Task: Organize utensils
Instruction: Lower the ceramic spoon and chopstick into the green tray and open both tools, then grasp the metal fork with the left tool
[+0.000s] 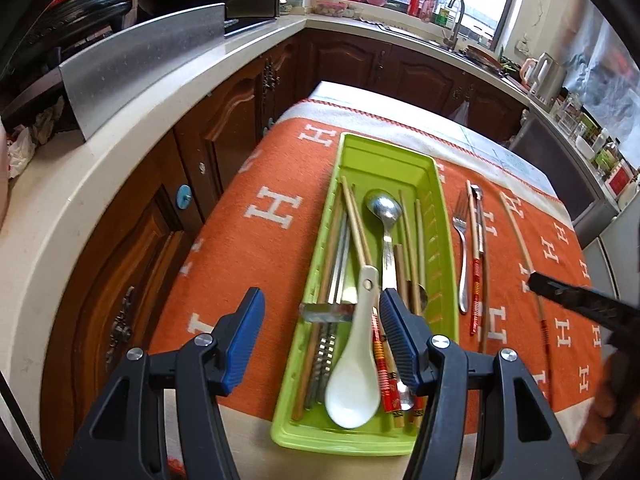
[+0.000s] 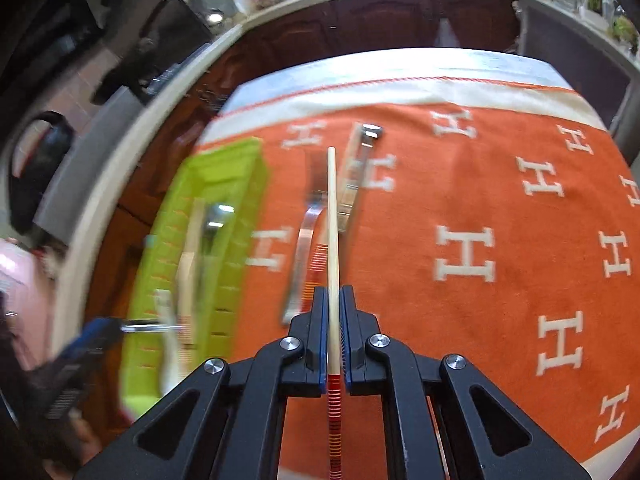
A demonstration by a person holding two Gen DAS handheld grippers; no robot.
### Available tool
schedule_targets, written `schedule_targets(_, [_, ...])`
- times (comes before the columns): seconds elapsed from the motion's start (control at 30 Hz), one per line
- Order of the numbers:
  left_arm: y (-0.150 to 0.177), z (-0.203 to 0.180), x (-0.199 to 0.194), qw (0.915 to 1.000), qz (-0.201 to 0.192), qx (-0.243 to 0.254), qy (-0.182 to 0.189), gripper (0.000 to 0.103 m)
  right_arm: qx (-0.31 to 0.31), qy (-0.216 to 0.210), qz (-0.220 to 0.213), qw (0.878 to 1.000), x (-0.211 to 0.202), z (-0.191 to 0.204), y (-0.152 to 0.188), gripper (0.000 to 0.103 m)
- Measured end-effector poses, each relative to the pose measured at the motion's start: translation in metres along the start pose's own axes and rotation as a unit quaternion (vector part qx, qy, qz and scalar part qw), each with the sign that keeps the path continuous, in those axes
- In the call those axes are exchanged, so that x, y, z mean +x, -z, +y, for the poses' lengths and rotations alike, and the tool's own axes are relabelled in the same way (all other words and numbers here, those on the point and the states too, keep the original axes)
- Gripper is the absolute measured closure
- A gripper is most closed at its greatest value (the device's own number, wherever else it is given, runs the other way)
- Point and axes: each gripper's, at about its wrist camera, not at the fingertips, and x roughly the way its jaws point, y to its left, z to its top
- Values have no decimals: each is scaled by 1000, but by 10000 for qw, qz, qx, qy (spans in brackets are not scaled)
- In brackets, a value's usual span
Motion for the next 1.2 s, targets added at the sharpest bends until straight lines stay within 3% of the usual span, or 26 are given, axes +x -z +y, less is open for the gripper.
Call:
schedule_targets(0.2, [-11, 17, -5, 9992, -68, -117, -386, 37, -123, -606, 288, 9977, -13, 56, -13, 98])
schedule_targets(0.27, [-14, 23, -7, 9987, -115, -185, -469, 35, -168, -607, 315, 9975, -10, 76, -19, 98])
schedule_targets(0.33, [-16, 28, -8, 9981, -148, -255, -539, 26, -148, -584, 335, 9976, -4, 90, -23, 98])
schedule_targets(0.53, [-19, 31, -10, 9977, -174, -306, -573, 23, -57, -493, 436, 9978, 24, 105, -34, 91])
schedule_targets(0.77, [-19, 14, -5, 9984, -118, -149, -539, 23, 155, -521, 345, 9979, 19, 67, -35, 90])
schedule_targets(0.93, [-21, -10, -3, 9988, -98, 142, -468, 23, 279, -311, 200, 9989, 13, 28, -36, 90])
schedule_targets(1.2, [-27, -71, 7, 9970, 77, 767, 71, 23, 377, -88, 82, 9992, 4, -30, -21, 90])
